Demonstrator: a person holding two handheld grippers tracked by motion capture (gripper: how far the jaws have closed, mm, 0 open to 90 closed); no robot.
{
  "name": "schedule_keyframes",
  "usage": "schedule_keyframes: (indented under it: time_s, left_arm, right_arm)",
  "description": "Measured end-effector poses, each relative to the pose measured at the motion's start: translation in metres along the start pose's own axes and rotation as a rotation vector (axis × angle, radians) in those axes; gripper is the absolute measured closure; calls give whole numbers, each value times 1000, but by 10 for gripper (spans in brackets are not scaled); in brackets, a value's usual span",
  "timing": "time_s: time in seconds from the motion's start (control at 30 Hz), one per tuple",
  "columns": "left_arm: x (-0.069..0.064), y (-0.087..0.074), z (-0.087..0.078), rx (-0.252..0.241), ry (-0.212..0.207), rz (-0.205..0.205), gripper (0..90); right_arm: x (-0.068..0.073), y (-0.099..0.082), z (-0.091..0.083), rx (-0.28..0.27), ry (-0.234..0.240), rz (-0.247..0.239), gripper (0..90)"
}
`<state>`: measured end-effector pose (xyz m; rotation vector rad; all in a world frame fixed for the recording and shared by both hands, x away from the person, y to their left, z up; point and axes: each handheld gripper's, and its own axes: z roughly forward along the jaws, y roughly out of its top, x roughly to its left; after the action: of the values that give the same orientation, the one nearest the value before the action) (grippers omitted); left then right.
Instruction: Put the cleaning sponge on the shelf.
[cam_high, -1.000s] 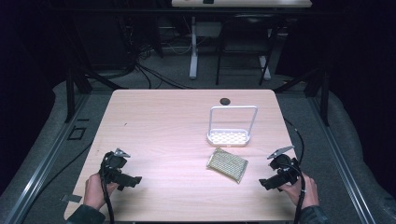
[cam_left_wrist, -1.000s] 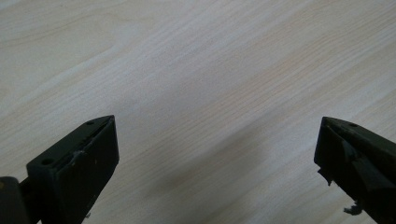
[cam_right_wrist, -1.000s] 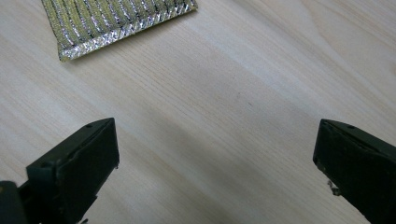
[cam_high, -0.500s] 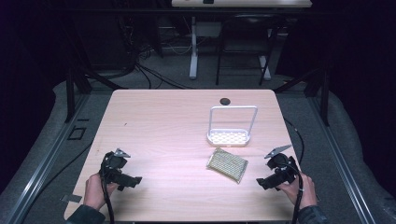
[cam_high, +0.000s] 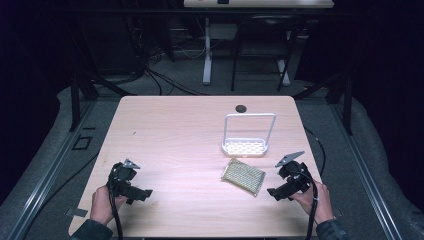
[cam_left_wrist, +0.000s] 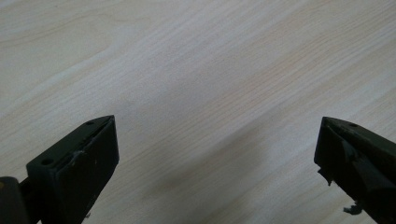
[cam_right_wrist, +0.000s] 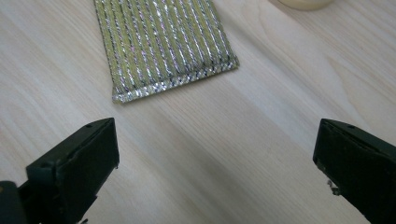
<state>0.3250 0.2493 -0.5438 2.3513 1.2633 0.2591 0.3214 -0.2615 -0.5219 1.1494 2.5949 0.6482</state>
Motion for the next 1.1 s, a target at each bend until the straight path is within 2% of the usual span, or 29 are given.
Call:
schedule_keyframes:
  time_s: [0.27, 0.5, 0.63, 1.1]
  left_arm:
    - [-1, 0, 1, 1, -2, 4, 1]
    - [-1, 1, 1, -2, -1, -4, 1]
    - [-1, 1, 1, 5, -5, 8, 1]
    - [-1, 1, 1, 3, -9, 8, 0]
  right_arm:
    - [7, 16, 6, -8, 44, -37, 0]
    - [12, 27, 13, -8, 65, -74, 0]
    - [14, 35, 19, -10, 73, -91, 0]
    - [19, 57, 48, 50, 96, -150, 0]
